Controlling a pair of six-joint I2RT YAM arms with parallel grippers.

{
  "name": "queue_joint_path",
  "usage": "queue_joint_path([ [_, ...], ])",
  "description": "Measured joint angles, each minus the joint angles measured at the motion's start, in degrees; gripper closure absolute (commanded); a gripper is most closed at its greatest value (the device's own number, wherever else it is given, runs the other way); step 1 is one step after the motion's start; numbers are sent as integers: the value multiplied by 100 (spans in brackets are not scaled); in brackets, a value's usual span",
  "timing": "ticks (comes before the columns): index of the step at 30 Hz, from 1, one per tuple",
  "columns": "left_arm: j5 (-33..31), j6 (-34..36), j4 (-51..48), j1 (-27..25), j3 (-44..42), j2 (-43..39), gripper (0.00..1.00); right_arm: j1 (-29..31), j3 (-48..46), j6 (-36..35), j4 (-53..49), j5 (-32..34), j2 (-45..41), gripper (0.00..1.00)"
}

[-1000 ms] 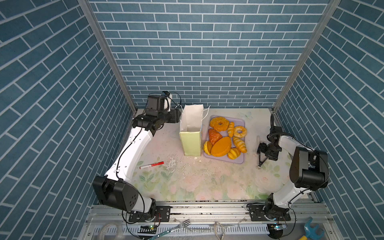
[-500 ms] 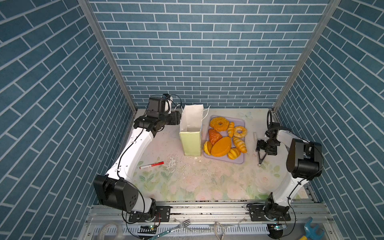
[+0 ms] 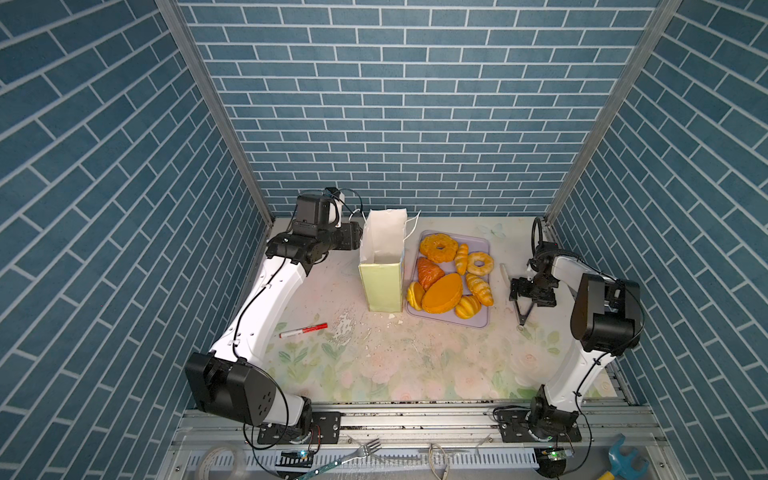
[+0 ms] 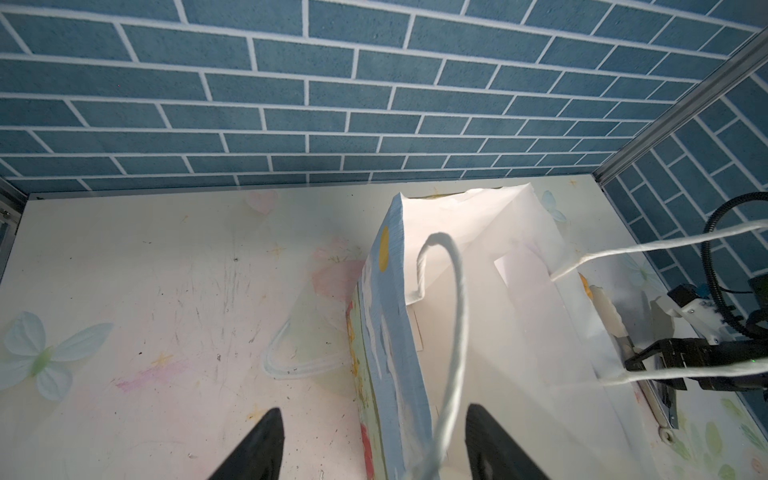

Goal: Place the fake bread into the paper bag

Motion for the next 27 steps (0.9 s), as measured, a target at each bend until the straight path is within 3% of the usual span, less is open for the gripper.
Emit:
queue_joint_path([
  [23, 46, 55, -42, 37, 0, -42, 29, 17, -750, 428, -24, -68, -748, 1],
  [27, 72, 57, -42, 48, 0, -42, 29, 28, -793, 479, -20, -66, -748, 7],
])
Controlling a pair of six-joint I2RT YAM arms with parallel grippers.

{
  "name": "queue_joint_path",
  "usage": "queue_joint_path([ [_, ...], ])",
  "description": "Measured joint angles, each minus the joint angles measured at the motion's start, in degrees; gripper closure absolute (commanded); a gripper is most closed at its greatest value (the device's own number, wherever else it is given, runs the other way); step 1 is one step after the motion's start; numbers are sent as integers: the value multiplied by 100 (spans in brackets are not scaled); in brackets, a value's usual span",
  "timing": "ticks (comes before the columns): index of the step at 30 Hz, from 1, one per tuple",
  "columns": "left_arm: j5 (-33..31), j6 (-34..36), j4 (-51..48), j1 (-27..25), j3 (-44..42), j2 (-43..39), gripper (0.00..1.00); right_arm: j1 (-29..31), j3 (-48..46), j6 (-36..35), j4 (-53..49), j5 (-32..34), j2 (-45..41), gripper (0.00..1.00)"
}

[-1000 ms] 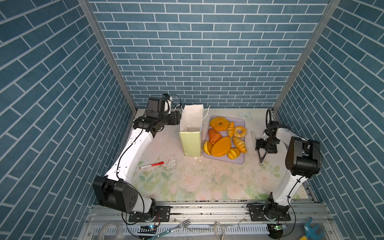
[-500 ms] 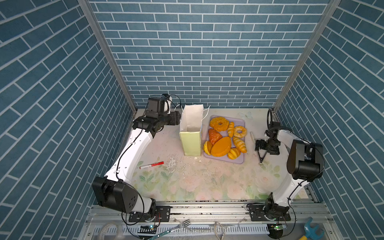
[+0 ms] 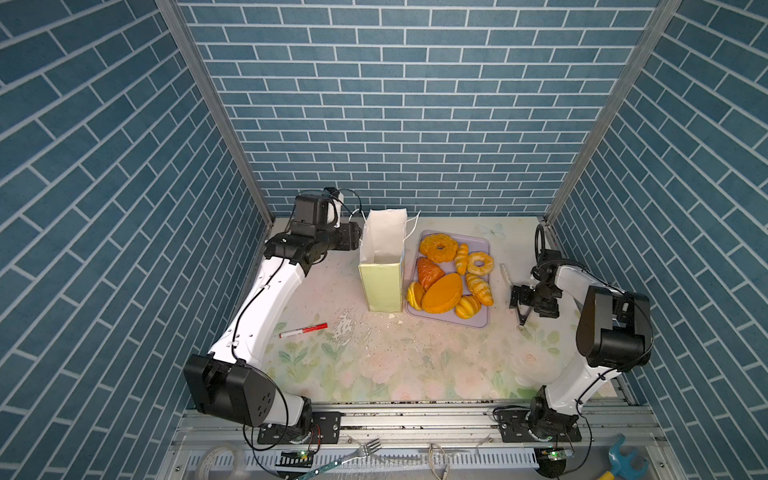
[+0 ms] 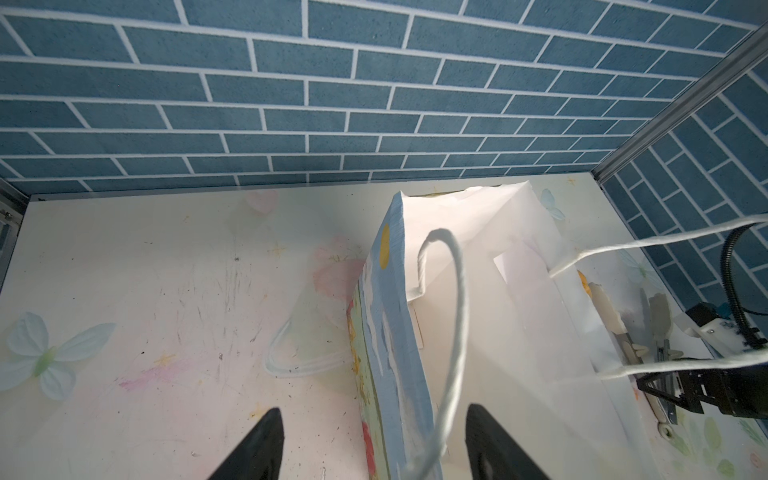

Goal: Place the fake bread into the paper bag

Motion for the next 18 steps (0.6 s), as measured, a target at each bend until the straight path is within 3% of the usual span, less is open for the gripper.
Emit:
queue_joint_path([
  [5, 31, 2, 0, 7, 0, 0, 29, 24, 7, 42, 35, 2, 9, 16],
  [18, 42, 87, -2, 33, 0, 2, 29, 74, 363, 107, 96, 2, 428, 25],
])
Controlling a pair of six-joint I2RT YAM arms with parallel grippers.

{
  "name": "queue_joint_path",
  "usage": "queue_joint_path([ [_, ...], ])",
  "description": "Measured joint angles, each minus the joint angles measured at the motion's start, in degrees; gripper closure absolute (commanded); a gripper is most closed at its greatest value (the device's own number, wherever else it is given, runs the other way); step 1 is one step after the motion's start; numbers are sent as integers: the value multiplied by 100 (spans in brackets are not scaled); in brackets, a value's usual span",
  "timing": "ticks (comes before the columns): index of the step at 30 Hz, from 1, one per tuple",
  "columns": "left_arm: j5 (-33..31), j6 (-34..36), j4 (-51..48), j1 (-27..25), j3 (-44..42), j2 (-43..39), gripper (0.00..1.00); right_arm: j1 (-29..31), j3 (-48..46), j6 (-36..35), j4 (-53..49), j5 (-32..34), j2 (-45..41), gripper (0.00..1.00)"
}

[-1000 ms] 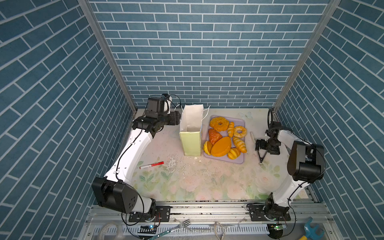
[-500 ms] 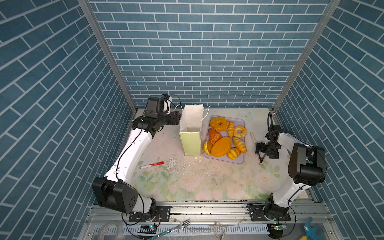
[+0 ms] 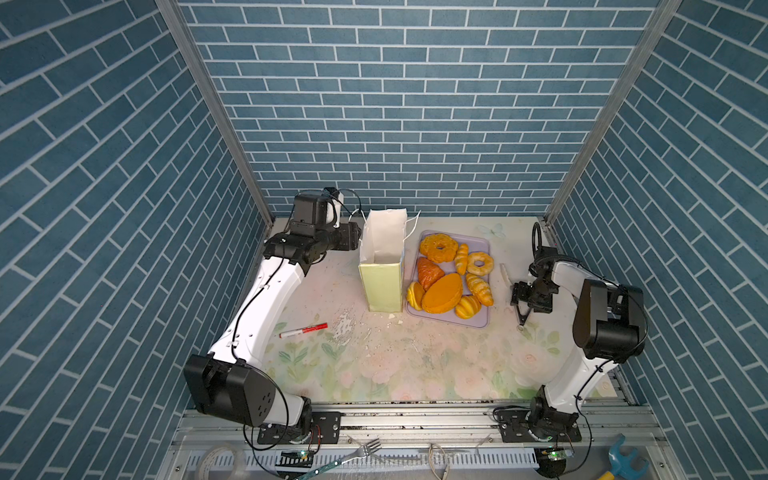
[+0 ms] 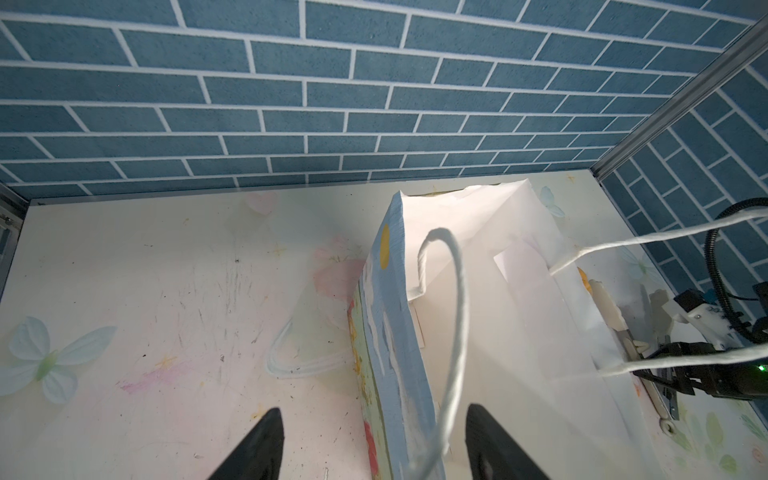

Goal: Place the fake bread into the paper bag

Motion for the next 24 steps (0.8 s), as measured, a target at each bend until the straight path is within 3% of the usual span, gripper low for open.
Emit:
queue_joint_path([
  [9, 26, -9, 4, 15, 0, 0, 30, 48, 0, 42, 9, 39, 13, 28],
  [15, 37, -24, 4, 15, 0, 0, 29, 98, 2, 94, 0, 66, 20, 22],
  [24, 37, -31, 4, 15, -2, 0, 29, 146, -4, 164, -37, 105, 20, 22],
])
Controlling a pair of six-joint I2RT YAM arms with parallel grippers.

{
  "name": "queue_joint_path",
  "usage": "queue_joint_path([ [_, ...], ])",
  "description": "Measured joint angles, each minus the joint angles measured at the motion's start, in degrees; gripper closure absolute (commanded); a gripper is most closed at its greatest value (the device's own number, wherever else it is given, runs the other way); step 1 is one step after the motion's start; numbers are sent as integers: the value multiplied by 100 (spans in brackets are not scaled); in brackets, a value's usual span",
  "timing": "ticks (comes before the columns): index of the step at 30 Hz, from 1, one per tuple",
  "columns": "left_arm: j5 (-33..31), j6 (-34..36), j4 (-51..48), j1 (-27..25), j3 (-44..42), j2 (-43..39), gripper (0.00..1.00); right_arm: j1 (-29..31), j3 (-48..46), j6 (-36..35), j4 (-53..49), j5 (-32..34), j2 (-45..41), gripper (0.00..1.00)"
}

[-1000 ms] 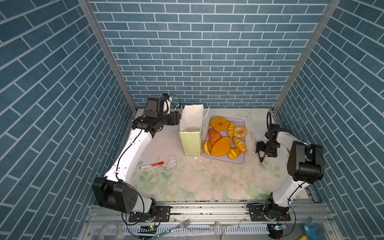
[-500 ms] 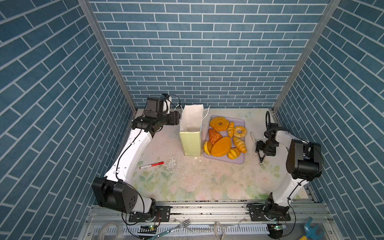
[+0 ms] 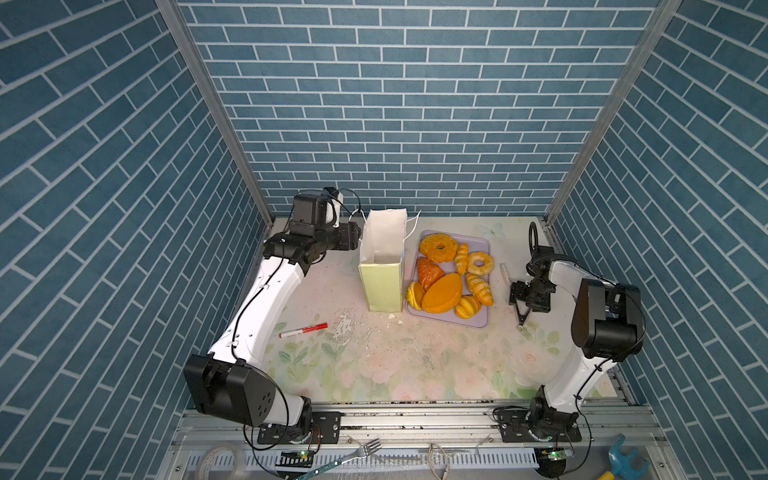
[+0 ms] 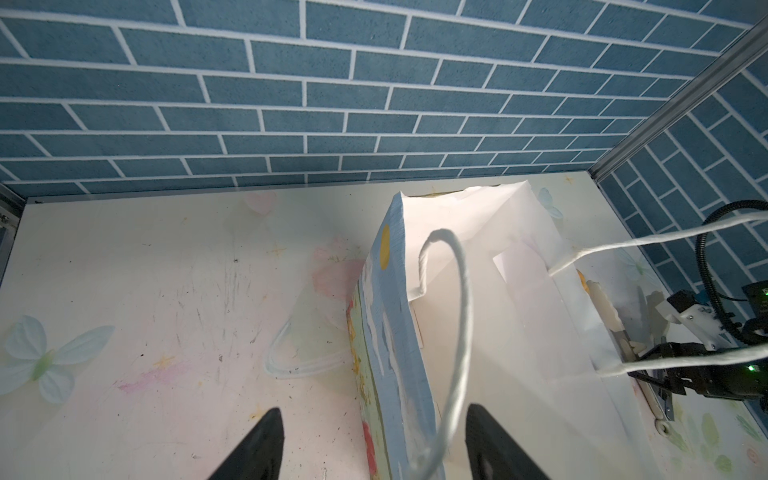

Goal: Place the fake bread into the paper bag

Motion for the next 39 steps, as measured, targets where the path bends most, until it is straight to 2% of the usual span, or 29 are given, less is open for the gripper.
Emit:
queue_joint_path([
  [10, -2, 2, 24, 0, -96, -2, 30, 20, -59, 33, 31, 35, -33, 26],
  [23, -22, -61, 74, 66, -282, -144, 30, 20, -109, 24, 87, -59, -63, 48],
  [39, -15, -247, 258, 131, -376, -170, 29, 219, -378, 33, 256, -68, -284, 50],
])
